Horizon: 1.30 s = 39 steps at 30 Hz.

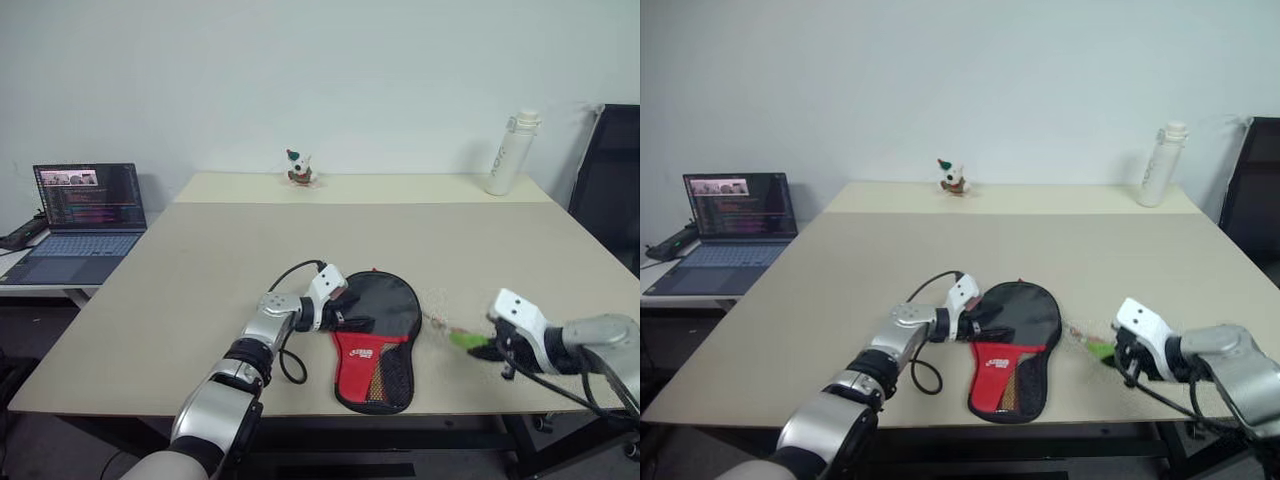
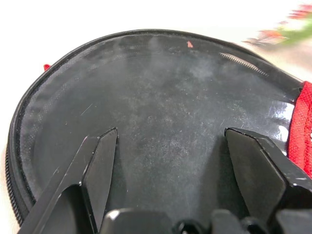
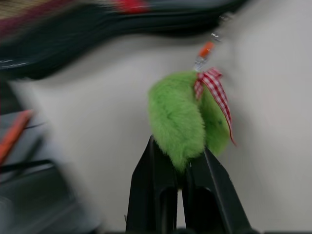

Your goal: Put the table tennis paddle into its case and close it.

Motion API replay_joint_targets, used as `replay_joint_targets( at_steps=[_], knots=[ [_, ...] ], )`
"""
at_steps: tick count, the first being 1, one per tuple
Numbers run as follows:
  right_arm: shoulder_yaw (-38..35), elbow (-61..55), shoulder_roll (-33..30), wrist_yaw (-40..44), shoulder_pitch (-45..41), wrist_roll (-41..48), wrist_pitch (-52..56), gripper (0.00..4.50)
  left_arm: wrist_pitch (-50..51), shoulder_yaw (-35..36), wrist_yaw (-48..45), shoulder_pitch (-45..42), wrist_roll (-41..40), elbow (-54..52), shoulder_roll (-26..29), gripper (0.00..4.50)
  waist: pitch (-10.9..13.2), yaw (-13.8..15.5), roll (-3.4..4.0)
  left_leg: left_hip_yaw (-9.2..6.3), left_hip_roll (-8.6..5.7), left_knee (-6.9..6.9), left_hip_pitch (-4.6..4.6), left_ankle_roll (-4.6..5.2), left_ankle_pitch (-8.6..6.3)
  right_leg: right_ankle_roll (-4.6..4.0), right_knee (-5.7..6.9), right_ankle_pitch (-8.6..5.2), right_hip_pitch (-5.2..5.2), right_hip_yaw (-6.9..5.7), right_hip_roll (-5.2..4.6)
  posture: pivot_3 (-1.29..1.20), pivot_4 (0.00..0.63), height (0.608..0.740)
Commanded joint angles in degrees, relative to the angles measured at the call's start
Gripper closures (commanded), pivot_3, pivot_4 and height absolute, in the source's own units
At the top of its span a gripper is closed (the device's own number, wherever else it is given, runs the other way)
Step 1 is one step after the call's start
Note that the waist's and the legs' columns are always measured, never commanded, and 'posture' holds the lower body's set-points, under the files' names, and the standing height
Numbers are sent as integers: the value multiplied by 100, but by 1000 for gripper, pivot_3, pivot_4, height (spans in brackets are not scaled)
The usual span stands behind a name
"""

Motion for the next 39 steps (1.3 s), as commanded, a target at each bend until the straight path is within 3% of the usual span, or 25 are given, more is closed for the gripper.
replay_joint_targets(
  at_steps=[1,11,23,33,36,39],
  knots=[
    [-288,-1039,-299,170,520,484,269,4478,155,-260,187,154,415,404,-49,683,-1,4,0,-1,-1,1,-1,0,0,1,-1,1,1,-1,-1,0,150,740],
    [-278,-2371,-669,312,1629,1268,285,4478,105,-244,275,107,500,494,-104,683,-10,73,1,-20,-8,-5,0,13,-26,23,-80,-5,51,-20,-8,0,150,740],
    [-126,-3039,-819,218,2022,1950,248,4478,79,-246,372,101,538,501,-157,683,-16,68,-20,-18,0,-3,36,19,-37,-1,-77,-32,82,-21,-7,0,150,740],
    [-150,-3205,-843,-200,1835,2420,418,4478,92,-250,385,85,540,493,-208,683,-17,73,-22,-19,-2,-4,34,18,-38,18,-79,-21,81,-22,-9,0,150,740],
    [-398,-3248,-875,-263,1784,2821,598,3795,103,-246,389,63,531,489,-246,683,-17,76,-23,-19,-2,-3,33,19,-38,18,-80,-22,81,-21,-10,0,150,740],
    [-632,-3236,-859,-472,1643,3200,758,2836,117,-238,379,51,514,471,-279,683,-17,77,-24,-19,-2,-3,33,19,-38,18,-80,-22,82,-21,-10,0,150,740]
  ],
)
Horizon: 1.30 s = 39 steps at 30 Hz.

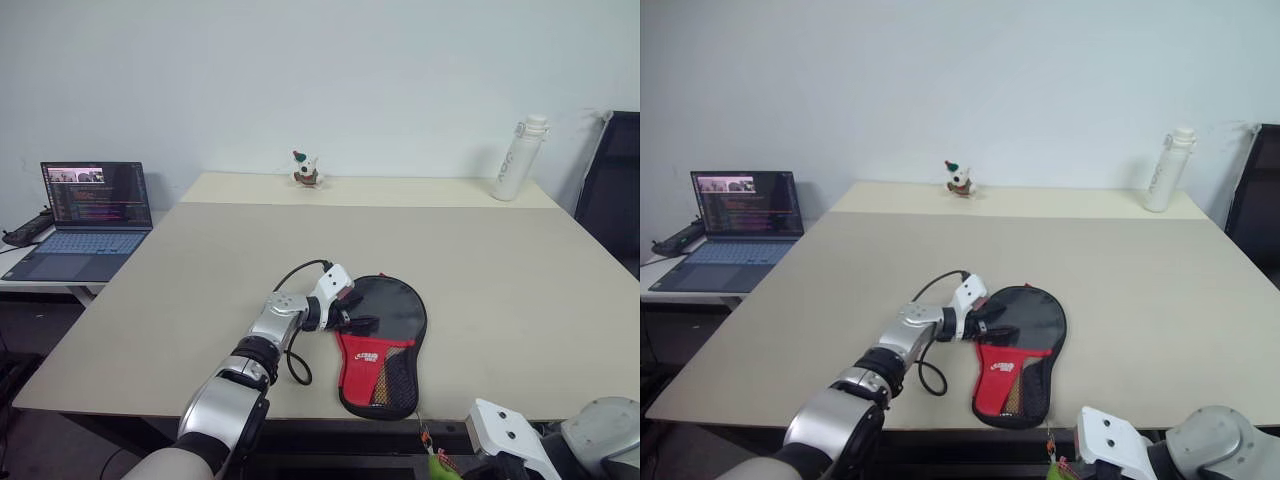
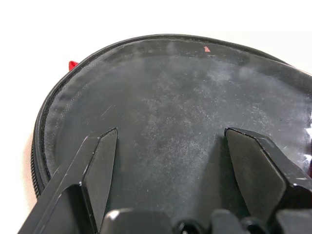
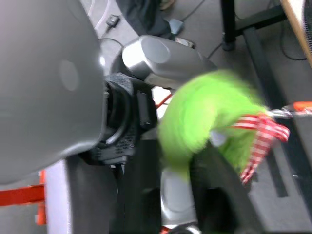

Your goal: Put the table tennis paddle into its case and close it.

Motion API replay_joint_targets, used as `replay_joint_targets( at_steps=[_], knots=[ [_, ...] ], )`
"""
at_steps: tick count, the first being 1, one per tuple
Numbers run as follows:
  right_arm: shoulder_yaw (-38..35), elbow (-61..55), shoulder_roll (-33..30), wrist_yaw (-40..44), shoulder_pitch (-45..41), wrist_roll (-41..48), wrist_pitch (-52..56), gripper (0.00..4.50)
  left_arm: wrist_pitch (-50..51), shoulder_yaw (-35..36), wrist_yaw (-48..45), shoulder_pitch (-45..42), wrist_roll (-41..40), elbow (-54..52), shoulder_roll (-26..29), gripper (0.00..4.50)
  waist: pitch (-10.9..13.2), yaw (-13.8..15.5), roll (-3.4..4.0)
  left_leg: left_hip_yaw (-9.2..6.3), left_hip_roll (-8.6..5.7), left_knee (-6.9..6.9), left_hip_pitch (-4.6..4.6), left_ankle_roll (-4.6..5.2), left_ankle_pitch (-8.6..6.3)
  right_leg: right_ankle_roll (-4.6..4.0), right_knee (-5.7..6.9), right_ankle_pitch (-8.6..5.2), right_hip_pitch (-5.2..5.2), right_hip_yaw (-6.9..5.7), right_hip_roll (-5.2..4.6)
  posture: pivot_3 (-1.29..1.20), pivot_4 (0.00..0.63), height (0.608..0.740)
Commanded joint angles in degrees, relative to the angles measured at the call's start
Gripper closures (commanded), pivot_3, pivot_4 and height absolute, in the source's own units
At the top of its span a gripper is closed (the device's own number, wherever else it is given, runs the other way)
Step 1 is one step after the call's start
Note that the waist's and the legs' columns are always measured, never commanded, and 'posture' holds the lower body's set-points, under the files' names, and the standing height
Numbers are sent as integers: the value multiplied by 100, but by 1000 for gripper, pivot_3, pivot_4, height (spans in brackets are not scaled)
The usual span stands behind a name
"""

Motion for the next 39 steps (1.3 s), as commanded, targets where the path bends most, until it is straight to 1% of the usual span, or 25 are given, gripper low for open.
replay_joint_targets(
  at_steps=[1,3,5,8,10,12,17,19,23,25,28,30,31,33,34,37,38,39],
  knots=[
    [-414,-196,-21,-209,-243,673,217,2836,166,-229,102,169,324,289,-96,683,0,0,-2,0,0,1,1,0,0,-1,0,0,0,0,0,0,150,740],
    [-659,11,17,-425,-535,1030,354,2836,234,-161,76,168,239,261,-133,683,0,0,-2,1,0,2,1,1,0,-16,1,-9,1,1,0,0,150,740],
    [-731,414,161,-769,-1095,1197,448,2836,252,-134,34,186,195,184,-139,683,-1,-2,-7,2,0,3,2,1,1,-17,0,-10,4,2,0,0,150,740],
    [-438,1296,431,-1082,-1990,783,268,2836,269,-91,-198,320,76,-159,-40,683,-1,-10,-13,4,2,3,3,1,1,-18,0,-10,4,3,0,0,150,740],
    [-369,1691,476,-1086,-2248,531,97,2836,326,-73,-324,434,9,-438,38,683,-1,-6,-13,4,3,0,-4,1,1,-19,-3,-10,0,2,-1,0,150,740],
    [-448,1980,438,-972,-2279,255,-231,2836,408,-24,-449,652,-79,-932,263,683,-1,-8,-13,3,3,-5,-20,4,-2,-1,-3,-1,-13,2,-1,0,150,740],
    [-622,2498,439,-585,-2075,-271,-1086,2836,892,90,-729,1302,-436,-2473,749,683,0,-95,-12,10,13,-15,-47,14,-16,-3,20,-16,-62,12,13,0,150,740],
    [-479,2874,628,-545,-2236,-538,-1492,2836,1177,177,-803,1598,-655,-3235,936,683,2,-132,-10,15,17,-17,-46,15,-17,-4,24,-17,-68,16,17,0,150,740],
    [-384,3559,903,-212,-2430,-823,-2122,2836,1829,380,-818,2098,-1106,-4626,1223,683,16,-175,-11,24,21,-11,-45,16,-16,-5,29,-16,-73,25,21,0,150,740],
    [-223,4174,1049,-139,-2785,-1079,-2364,2836,2188,571,-805,2399,-1392,-5450,1480,683,21,-202,-9,24,22,-7,-45,16,-16,-6,33,-14,-73,26,21,0,150,740],
    [29,4996,1170,33,-3213,-1527,-2794,2836,2538,717,-600,2649,-1586,-6147,1707,683,24,-241,-8,28,22,-3,-44,16,-15,-10,34,-8,-73,29,20,0,150,740],
    [200,5573,1350,78,-3543,-1779,-3009,2461,2812,832,-491,2804,-1731,-6494,1876,683,24,-246,-7,30,22,-5,-42,16,-15,-11,34,-8,-73,29,20,0,150,740],
    [324,5860,1417,131,-3665,-1959,-3161,2260,2903,897,-410,2897,-1771,-6625,1942,515,25,-250,-5,31,23,-6,-42,16,-15,-11,34,-8,-73,30,21,0,150,740],
    [482,6366,1482,260,-3828,-2272,-3509,1624,3007,910,-249,3034,-1778,-6813,2010,107,27,-250,-3,33,23,-10,-46,16,-15,-12,34,-9,-79,33,21,0,150,740],
    [556,6634,1510,317,-3915,-2425,-3680,1206,3019,916,-173,3144,-1760,-6918,2049,0,28,-250,0,34,22,-10,-48,16,-16,-12,33,-9,-83,33,21,0,150,740],
    [604,7361,1545,447,-4193,-2743,-4118,157,2855,872,197,3308,-1556,-7052,2022,0,37,-236,7,38,21,-11,-53,16,-16,-13,33,-9,-89,37,19,0,150,740],
    [596,7617,1539,501,-4294,-2823,-4271,47,2825,816,318,3298,-1487,-7064,1984,0,40,-234,12,39,20,-10,-54,16,-16,-13,33,-8,-90,38,18,0,150,740],
    [604,7868,1541,469,-4426,-2960,-4432,47,2790,783,290,3361,-1504,-7109,2015,0,44,-233,17,41,19,-8,-54,16,-16,-13,33,-8,-90,40,17,0,150,740]
  ],
)
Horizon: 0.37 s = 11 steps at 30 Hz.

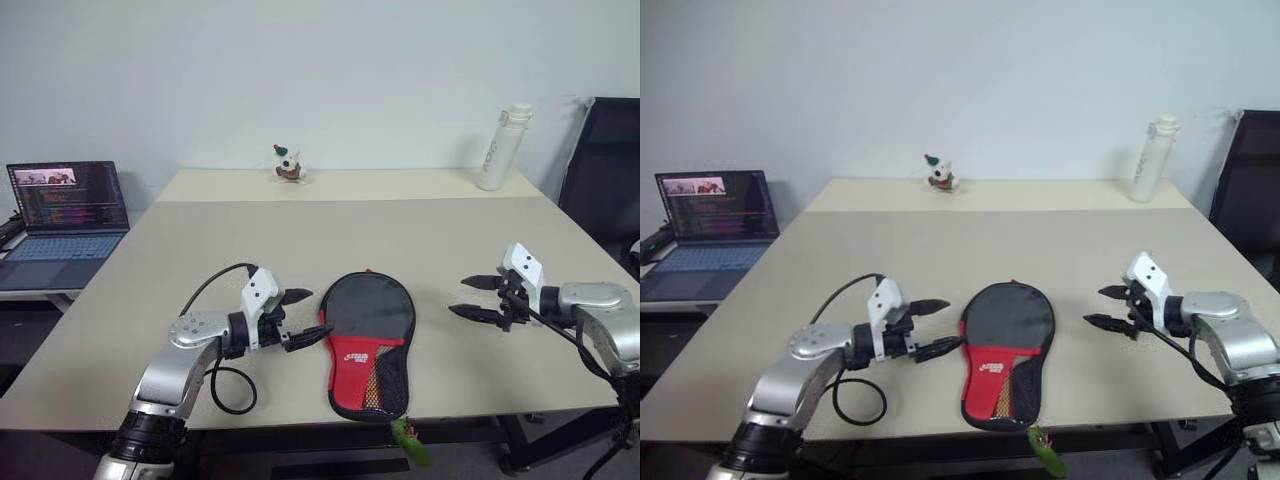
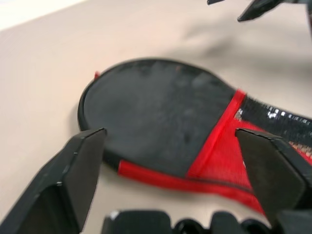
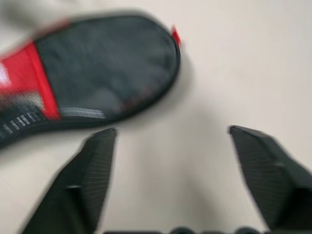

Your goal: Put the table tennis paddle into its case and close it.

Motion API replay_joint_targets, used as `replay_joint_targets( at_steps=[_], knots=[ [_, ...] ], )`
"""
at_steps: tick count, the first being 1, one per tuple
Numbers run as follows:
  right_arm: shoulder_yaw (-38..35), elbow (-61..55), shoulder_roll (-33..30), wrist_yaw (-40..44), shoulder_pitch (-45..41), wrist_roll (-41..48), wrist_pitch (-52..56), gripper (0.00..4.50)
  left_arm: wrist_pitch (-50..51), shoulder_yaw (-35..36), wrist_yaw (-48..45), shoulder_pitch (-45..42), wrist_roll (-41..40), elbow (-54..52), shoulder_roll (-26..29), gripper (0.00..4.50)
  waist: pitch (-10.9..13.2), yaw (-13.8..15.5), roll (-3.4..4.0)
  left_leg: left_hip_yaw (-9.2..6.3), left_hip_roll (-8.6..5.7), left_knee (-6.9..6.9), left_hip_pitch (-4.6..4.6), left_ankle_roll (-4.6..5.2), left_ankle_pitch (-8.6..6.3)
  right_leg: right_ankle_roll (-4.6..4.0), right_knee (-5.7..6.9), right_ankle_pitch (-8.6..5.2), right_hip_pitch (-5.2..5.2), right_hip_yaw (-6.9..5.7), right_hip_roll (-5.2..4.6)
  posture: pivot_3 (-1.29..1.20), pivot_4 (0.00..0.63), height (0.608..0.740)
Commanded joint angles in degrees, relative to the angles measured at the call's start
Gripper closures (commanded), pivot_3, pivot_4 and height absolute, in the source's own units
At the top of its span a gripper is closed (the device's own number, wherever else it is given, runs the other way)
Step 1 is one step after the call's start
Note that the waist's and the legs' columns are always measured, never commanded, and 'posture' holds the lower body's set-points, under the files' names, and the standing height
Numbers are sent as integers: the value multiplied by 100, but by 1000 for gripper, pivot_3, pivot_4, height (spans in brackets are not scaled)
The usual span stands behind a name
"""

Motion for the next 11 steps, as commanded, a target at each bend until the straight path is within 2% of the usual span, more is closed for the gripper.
replay_joint_targets(
  at_steps=[1,4,11],
  knots=[
    [-91,741,-83,64,-527,-406,-680,47,-206,-74,152,66,51,-380,34,0,6,-4,9,2,-2,2,1,0,0,0,2,1,0,2,-1,0,150,740],
    [-122,1324,-78,36,-859,-654,-1015,47,-271,-220,178,93,76,-358,-12,0,7,-8,10,8,0,3,6,0,0,-2,6,2,0,6,0,0,150,740],
    [-291,930,-80,-125,-674,-699,-797,47,-353,-111,473,527,65,-352,10,0,9,-13,15,10,3,-2,7,0,0,-24,7,14,-2,12,3,0,150,740]
  ],
)
